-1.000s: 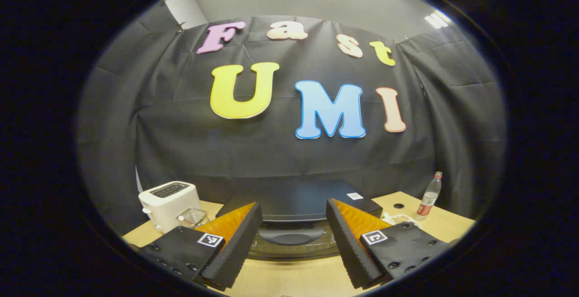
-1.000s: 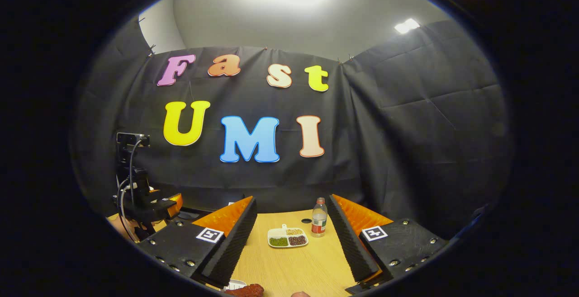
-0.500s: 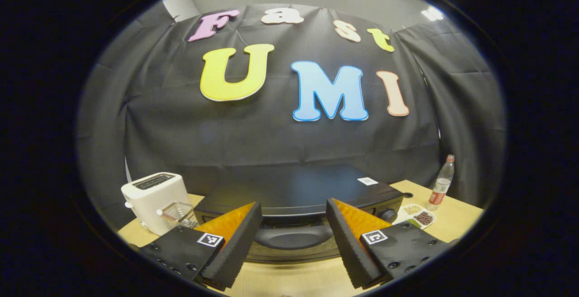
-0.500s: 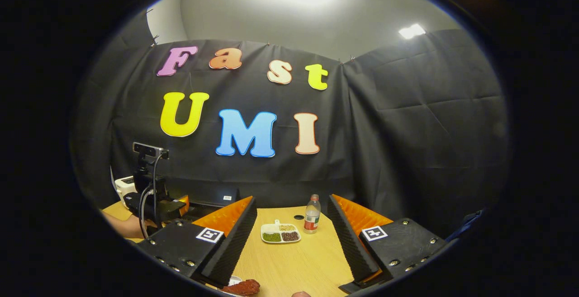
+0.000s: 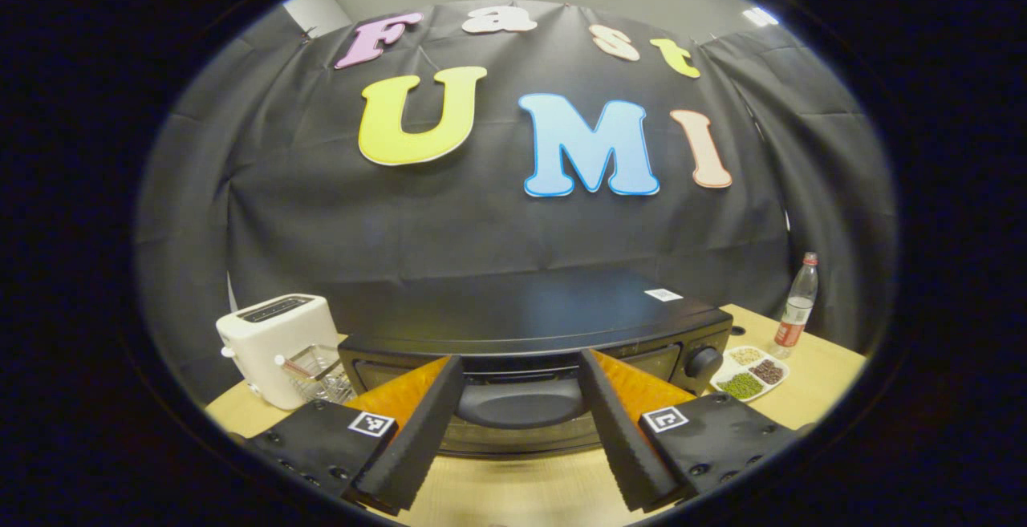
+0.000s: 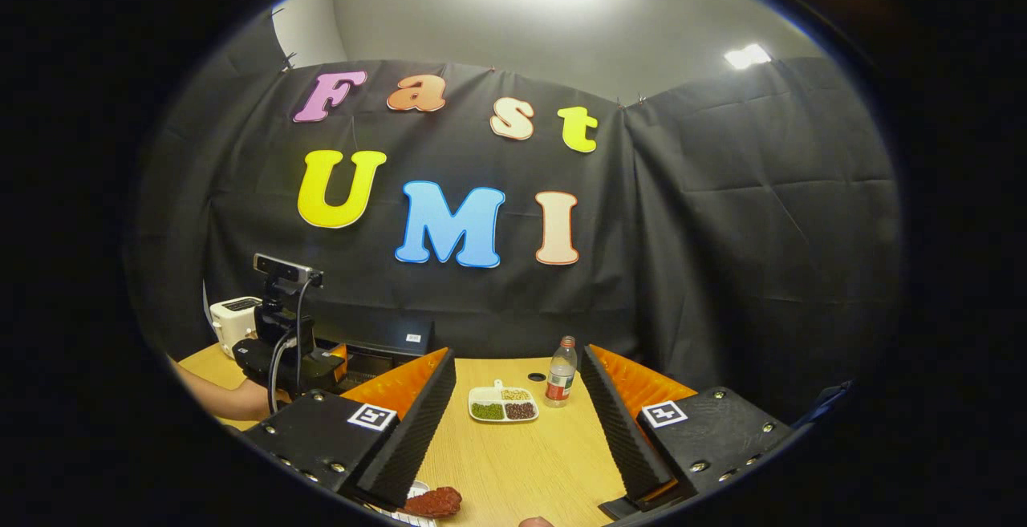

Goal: Open the electric oven with the left hand, put the food in, and close the electric oven.

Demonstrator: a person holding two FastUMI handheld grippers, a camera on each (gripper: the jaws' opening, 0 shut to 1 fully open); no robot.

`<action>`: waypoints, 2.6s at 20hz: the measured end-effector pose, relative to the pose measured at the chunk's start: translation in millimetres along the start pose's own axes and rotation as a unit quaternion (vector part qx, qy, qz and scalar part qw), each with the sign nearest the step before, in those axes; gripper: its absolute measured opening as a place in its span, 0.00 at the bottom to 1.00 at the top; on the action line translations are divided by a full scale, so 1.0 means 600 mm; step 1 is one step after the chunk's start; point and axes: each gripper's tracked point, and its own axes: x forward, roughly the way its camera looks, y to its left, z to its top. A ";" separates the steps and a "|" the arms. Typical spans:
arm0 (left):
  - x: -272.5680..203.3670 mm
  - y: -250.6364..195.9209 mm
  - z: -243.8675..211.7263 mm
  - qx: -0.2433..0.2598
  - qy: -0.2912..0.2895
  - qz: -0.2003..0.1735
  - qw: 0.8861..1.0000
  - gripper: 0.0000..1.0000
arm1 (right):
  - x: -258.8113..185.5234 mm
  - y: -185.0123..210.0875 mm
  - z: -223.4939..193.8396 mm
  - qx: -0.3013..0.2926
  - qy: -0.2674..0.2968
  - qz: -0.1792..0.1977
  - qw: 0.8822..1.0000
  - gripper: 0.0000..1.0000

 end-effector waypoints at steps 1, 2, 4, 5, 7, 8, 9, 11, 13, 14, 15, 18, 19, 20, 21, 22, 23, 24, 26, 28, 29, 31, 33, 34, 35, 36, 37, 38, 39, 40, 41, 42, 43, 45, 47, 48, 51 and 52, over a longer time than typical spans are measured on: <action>-0.006 0.000 -0.001 -0.001 0.002 -0.001 1.000 0.96 | 0.000 0.001 0.001 0.001 0.000 0.002 1.000 0.95; -0.012 0.000 -0.001 -0.002 0.002 0.000 1.000 1.00 | 0.001 0.001 0.002 0.002 0.000 0.004 1.000 0.95; -0.026 -0.003 -0.006 0.000 0.002 0.000 1.000 0.92 | 0.000 -0.001 0.004 0.002 -0.002 0.008 1.000 0.95; -0.034 -0.003 -0.008 0.001 0.005 0.001 1.000 1.00 | -0.001 -0.001 0.004 0.001 -0.002 0.011 1.000 0.95; -0.047 -0.004 -0.015 0.000 0.007 0.001 1.000 0.99 | 0.001 -0.001 0.004 -0.001 -0.002 0.017 1.000 0.95; -0.055 -0.005 -0.019 -0.002 0.009 0.002 1.000 0.96 | 0.000 0.001 0.003 -0.002 -0.001 0.020 1.000 0.95; -0.063 -0.005 -0.024 -0.003 0.013 0.003 1.000 0.92 | 0.001 0.002 0.005 -0.002 -0.002 0.024 1.000 0.95; -0.079 -0.007 -0.033 -0.004 0.019 0.005 1.000 1.00 | 0.001 0.003 0.008 -0.004 -0.004 0.032 0.999 0.95; -0.095 -0.008 -0.048 -0.005 0.026 0.008 1.000 0.96 | 0.001 0.005 0.011 -0.007 -0.006 0.041 0.999 0.95; -0.104 -0.010 -0.055 -0.005 0.030 0.010 1.000 0.96 | 0.001 0.004 0.010 -0.009 -0.007 0.045 0.999 0.95; -0.110 -0.011 -0.062 -0.005 0.034 0.011 0.999 0.96 | 0.001 0.004 0.011 -0.011 -0.008 0.048 0.999 0.95; -0.125 -0.013 -0.082 -0.006 0.045 0.016 0.999 0.96 | 0.002 0.003 0.009 -0.013 -0.006 0.058 0.998 0.95; -0.130 -0.013 -0.087 -0.006 0.049 0.017 0.999 0.96 | 0.001 0.001 0.009 -0.013 -0.006 0.059 0.998 0.95; -0.132 -0.014 -0.094 -0.007 0.053 0.018 0.998 0.96 | 0.001 -0.001 0.009 -0.014 -0.005 0.061 0.998 0.95; -0.135 -0.014 -0.104 -0.010 0.060 0.020 0.998 0.99 | 0.001 -0.002 0.007 -0.015 -0.004 0.062 0.998 0.95; -0.139 -0.016 -0.119 -0.016 0.072 0.018 0.997 0.99 | 0.000 -0.002 0.005 -0.016 -0.002 0.063 0.998 0.95; -0.142 -0.016 -0.122 -0.023 0.069 0.019 0.997 0.96 | 0.000 -0.005 0.002 -0.017 0.000 0.064 0.998 0.95; -0.141 -0.019 -0.128 -0.023 0.072 0.019 0.997 0.97 | -0.001 -0.006 0.000 -0.019 0.003 0.064 0.998 0.95; -0.149 -0.018 -0.132 -0.020 0.073 0.019 0.997 1.00 | 0.000 -0.007 -0.006 -0.019 0.009 0.067 0.998 0.95; -0.150 -0.019 -0.140 -0.024 0.075 0.020 0.997 0.96 | 0.001 -0.004 -0.009 -0.021 0.014 0.071 0.997 0.95; -0.152 -0.019 -0.144 -0.024 0.076 0.020 0.997 0.96 | 0.001 -0.003 -0.010 -0.022 0.015 0.073 0.997 0.95; -0.155 -0.020 -0.151 -0.022 0.078 0.020 0.996 0.96 | 0.002 0.001 -0.013 -0.026 0.016 0.078 0.996 0.95; -0.161 -0.022 -0.163 -0.024 0.086 0.021 0.996 0.95 | 0.002 0.005 -0.017 -0.027 0.020 0.082 0.996 0.95; -0.165 -0.022 -0.174 -0.025 0.092 0.021 0.995 0.93 | 0.002 0.006 -0.019 -0.026 0.022 0.085 0.996 0.95; -0.168 -0.022 -0.183 -0.026 0.098 0.022 0.995 1.00 | 0.003 0.007 -0.022 -0.025 0.025 0.087 0.996 0.95; -0.171 -0.021 -0.195 -0.026 0.106 0.024 0.994 1.00 | 0.003 0.008 -0.025 -0.025 0.027 0.089 0.995 0.95; -0.174 -0.023 -0.204 -0.028 0.112 0.025 0.993 1.00 | 0.002 0.009 -0.026 -0.026 0.030 0.091 0.995 0.95; -0.181 -0.023 -0.214 -0.028 0.117 0.026 0.992 0.96 | 0.002 0.010 -0.029 -0.027 0.032 0.093 0.995 0.95; -0.185 -0.023 -0.220 -0.027 0.121 0.028 0.992 0.96 | 0.003 0.010 -0.034 -0.028 0.034 0.096 0.994 0.95; -0.192 -0.026 -0.225 -0.027 0.121 0.028 0.992 0.96 | 0.002 0.011 -0.037 -0.027 0.036 0.100 0.994 0.95; -0.198 -0.028 -0.229 -0.025 0.124 0.027 0.992 1.00 | 0.003 0.015 -0.040 -0.025 0.039 0.104 0.993 0.95; -0.211 -0.031 -0.237 -0.023 0.127 0.025 0.991 0.93 | 0.003 0.018 -0.043 -0.024 0.042 0.109 0.993 0.95; -0.221 -0.035 -0.242 -0.019 0.130 0.023 0.991 0.96 | 0.004 0.020 -0.047 -0.022 0.044 0.113 0.992 0.95; -0.244 -0.037 -0.245 -0.017 0.133 0.025 0.991 1.00 | 0.006 0.026 -0.053 -0.013 0.048 0.125 0.991 0.95; -0.268 -0.036 -0.235 -0.023 0.131 0.028 0.991 0.96 | 0.007 0.031 -0.059 -0.003 0.052 0.138 0.989 0.95; -0.280 -0.032 -0.223 -0.023 0.128 0.032 0.991 0.96 | 0.008 0.033 -0.064 0.003 0.054 0.144 0.988 0.95; -0.321 -0.011 -0.162 -0.027 0.099 0.045 0.994 1.00 | 0.015 0.040 -0.077 0.025 0.065 0.160 0.985 0.95; -0.338 -0.004 -0.141 -0.028 0.088 0.051 0.994 1.00 | 0.017 0.040 -0.081 0.034 0.068 0.166 0.983 0.95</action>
